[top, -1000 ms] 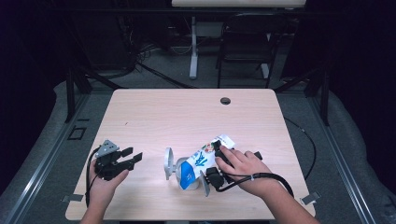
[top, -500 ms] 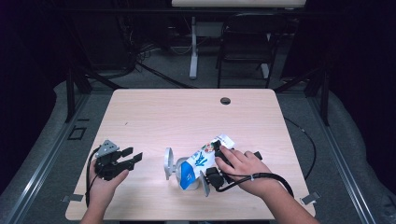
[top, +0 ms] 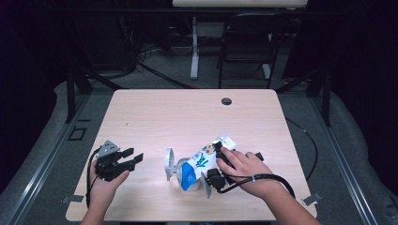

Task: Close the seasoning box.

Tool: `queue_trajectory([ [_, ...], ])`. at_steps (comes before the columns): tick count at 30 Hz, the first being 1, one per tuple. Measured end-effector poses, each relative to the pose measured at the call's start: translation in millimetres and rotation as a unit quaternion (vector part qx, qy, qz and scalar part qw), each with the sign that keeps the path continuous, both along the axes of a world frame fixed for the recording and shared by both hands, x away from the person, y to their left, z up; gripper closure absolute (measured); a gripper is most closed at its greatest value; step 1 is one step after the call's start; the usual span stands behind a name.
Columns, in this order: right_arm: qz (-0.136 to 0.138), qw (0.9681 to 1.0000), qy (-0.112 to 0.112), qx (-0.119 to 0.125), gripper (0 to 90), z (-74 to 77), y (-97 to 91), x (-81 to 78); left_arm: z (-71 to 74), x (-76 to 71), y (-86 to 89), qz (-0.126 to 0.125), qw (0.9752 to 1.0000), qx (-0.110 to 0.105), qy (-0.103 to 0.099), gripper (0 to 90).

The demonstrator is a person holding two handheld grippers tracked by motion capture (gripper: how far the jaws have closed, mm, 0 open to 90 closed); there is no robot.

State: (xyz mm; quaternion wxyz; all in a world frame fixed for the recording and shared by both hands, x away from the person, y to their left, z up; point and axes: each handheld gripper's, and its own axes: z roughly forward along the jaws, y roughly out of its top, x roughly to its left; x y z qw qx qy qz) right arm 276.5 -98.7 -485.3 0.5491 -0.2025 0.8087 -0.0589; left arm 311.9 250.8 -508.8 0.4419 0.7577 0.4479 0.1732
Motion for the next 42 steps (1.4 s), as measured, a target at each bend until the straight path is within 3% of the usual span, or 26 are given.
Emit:
queue_trajectory([
  [33, -0.001, 1.0000, 0.000, 0.000, 59.1, -1.7, 2.5, -1.9, 0.0, 0.1, 0.2, 0.000, 1.0000, 0.000, 0.000, 50.5],
  [42, 0.000, 0.9999, -0.011, -0.010, 59.6, -1.7, 4.6, -4.3, -0.6, 0.2, 0.6, 0.001, 1.0000, 0.000, 0.001, 50.5],
])
